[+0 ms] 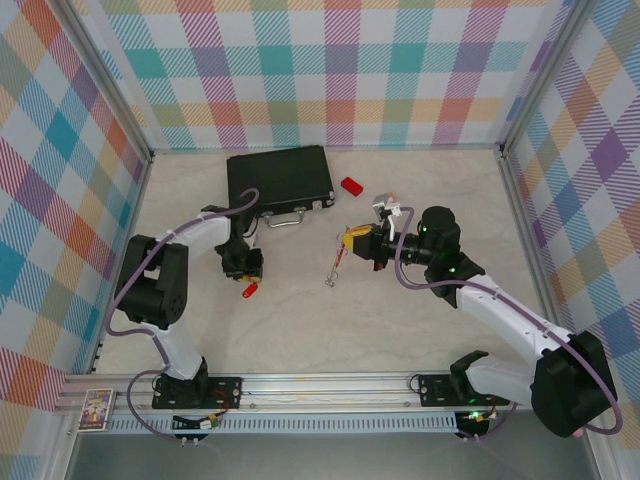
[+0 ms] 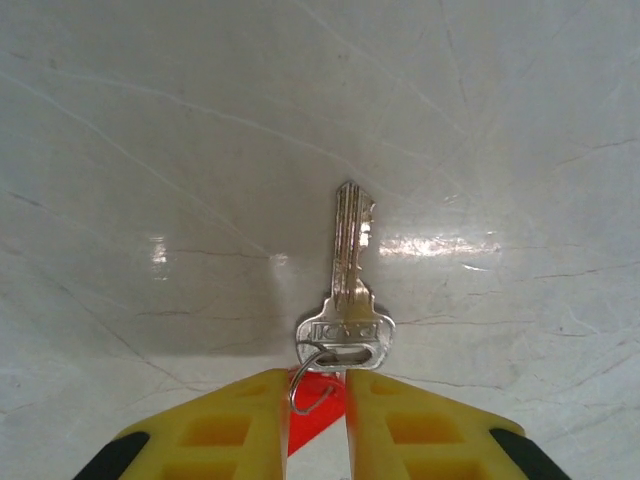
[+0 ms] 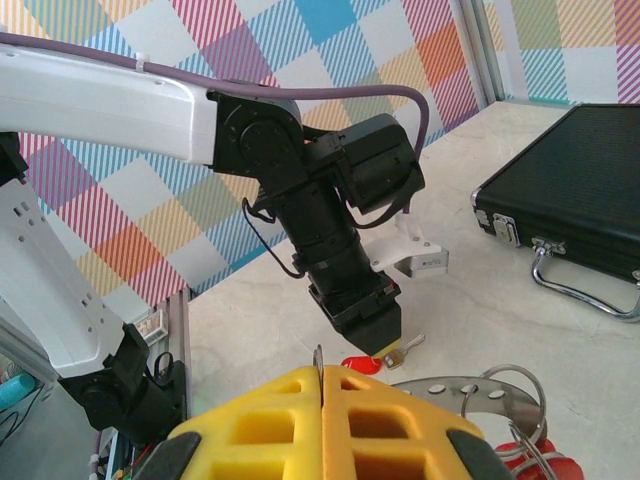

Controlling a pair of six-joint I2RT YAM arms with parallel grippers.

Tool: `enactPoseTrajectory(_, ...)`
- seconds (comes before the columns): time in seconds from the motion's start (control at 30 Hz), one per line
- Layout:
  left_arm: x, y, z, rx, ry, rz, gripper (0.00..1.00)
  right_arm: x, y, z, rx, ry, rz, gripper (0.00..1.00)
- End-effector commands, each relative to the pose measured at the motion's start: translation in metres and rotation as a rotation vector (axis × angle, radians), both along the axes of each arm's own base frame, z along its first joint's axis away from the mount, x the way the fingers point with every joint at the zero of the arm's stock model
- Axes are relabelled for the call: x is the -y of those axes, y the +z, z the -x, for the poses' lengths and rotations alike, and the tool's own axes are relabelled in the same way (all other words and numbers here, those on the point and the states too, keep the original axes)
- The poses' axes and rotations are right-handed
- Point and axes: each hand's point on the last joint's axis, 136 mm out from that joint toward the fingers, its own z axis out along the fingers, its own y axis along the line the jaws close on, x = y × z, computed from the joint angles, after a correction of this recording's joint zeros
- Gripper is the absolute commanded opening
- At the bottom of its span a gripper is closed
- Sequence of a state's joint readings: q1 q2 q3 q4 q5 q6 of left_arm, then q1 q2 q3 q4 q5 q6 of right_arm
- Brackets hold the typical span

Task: Put the keys on the keyring

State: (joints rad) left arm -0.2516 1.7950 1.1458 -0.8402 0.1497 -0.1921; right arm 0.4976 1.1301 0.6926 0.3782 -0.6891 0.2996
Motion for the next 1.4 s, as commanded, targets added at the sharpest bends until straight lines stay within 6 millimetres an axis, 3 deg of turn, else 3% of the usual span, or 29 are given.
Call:
enactPoseTrajectory(0.0,-0.003,0.000,0.005,-0.045,0.005,0.007,0.21,-0.001,0.013,0.008,0.041,0.026,-0.033,0.00)
enactPoseTrajectory(0.33,-0.005,0.000,0.007,-0.043,0.005,0.000,0.23,-0.001,0.012,0.008,0.039,0.027,-0.033,0.00)
enactPoseTrajectory(0.5,0.000,-0.004,0.012,-0.071,0.007,0.030,0.18,-0.001,0.012,0.007,0.038,0.025,-0.033,0.00)
enactPoseTrajectory(0.97,0.004,-0.002,0.015,-0.080,0.009,0.053,0.14,-0.002,0.011,0.007,0.034,0.027,-0.033,0.00)
enactPoseTrajectory(1.07,0.005,-0.002,0.013,-0.077,0.008,0.059,0.08,-0.002,0.011,0.007,0.033,0.027,-0.034,0.00)
enactPoseTrajectory(1.2,0.005,-0.002,0.012,-0.075,0.005,0.055,0.09,-0.002,0.012,0.007,0.036,0.027,-0.035,0.00)
enactPoseTrajectory(1.37,0.005,-0.002,0.009,-0.071,0.003,0.055,0.17,-0.003,0.012,0.007,0.034,0.030,-0.036,0.00)
